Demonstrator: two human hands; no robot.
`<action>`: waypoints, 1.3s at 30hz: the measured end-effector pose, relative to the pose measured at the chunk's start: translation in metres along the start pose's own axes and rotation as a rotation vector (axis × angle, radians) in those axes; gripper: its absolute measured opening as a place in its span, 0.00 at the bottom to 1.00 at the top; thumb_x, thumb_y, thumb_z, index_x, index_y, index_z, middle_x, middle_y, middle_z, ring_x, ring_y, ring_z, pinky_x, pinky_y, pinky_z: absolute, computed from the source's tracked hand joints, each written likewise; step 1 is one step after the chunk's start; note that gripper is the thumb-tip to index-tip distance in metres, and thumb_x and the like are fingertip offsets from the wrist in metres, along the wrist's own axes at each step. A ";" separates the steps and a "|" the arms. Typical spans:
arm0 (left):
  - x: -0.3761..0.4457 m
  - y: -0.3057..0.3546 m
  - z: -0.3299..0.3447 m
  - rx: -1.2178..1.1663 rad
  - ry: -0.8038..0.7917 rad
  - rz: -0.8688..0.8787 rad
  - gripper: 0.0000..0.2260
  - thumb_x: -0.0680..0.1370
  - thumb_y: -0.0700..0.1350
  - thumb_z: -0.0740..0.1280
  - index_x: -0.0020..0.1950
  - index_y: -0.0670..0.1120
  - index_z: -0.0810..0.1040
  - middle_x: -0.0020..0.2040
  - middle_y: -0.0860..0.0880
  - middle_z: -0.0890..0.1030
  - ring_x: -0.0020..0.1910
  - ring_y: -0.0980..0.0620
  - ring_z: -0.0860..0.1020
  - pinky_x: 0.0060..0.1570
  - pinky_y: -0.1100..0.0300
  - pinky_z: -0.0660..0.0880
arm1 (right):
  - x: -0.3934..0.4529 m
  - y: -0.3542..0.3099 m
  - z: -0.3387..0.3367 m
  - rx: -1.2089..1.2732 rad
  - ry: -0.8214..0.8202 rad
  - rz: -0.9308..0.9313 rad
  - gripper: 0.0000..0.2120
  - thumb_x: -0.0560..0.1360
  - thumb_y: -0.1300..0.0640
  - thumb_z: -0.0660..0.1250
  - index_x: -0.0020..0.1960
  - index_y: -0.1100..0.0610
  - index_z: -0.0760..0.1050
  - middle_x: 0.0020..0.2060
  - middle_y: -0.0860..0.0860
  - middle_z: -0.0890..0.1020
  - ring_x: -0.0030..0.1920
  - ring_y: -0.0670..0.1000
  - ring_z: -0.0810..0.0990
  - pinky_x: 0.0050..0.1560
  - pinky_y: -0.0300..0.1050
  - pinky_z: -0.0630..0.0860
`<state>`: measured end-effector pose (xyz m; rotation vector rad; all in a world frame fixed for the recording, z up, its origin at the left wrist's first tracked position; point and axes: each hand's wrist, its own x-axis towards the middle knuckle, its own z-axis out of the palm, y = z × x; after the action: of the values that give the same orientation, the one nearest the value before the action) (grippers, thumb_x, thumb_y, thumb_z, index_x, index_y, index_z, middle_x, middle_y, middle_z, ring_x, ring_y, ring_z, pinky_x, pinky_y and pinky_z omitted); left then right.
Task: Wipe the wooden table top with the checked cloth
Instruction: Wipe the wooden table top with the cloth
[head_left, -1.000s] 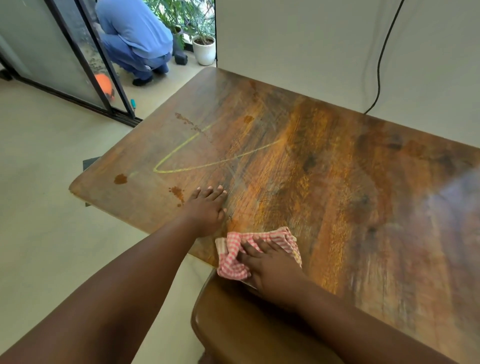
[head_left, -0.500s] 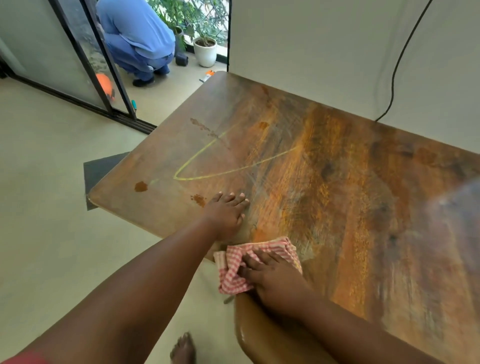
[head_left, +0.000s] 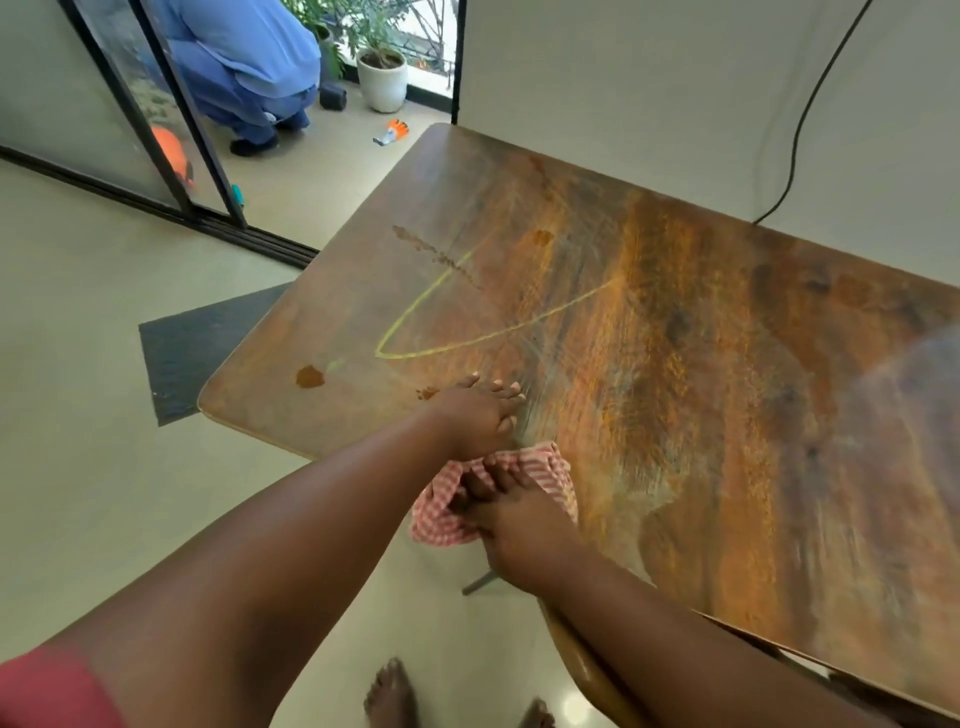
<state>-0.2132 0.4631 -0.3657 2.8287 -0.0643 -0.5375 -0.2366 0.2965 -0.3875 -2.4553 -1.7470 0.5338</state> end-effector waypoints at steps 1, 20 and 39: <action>0.000 -0.002 0.000 0.008 -0.007 0.015 0.23 0.84 0.49 0.47 0.79 0.48 0.52 0.79 0.49 0.51 0.78 0.52 0.51 0.74 0.53 0.43 | -0.008 0.004 -0.001 -0.019 -0.035 -0.019 0.23 0.75 0.55 0.62 0.69 0.47 0.69 0.73 0.52 0.64 0.74 0.60 0.58 0.73 0.55 0.50; 0.005 -0.031 -0.012 0.084 0.094 0.065 0.22 0.84 0.51 0.47 0.77 0.47 0.60 0.77 0.48 0.60 0.76 0.52 0.58 0.75 0.54 0.46 | 0.014 -0.005 -0.006 0.048 0.016 0.121 0.20 0.80 0.46 0.54 0.71 0.44 0.65 0.75 0.48 0.60 0.76 0.55 0.52 0.73 0.53 0.47; -0.020 -0.063 0.013 -0.034 0.201 -0.028 0.24 0.83 0.56 0.48 0.78 0.50 0.56 0.79 0.50 0.54 0.78 0.51 0.48 0.75 0.52 0.42 | 0.024 -0.012 -0.006 0.090 0.047 0.116 0.19 0.80 0.48 0.53 0.70 0.46 0.68 0.74 0.47 0.62 0.76 0.55 0.52 0.73 0.54 0.45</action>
<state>-0.2370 0.5224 -0.3862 2.8368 0.0226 -0.2547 -0.2383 0.3239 -0.3847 -2.4971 -1.5357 0.5467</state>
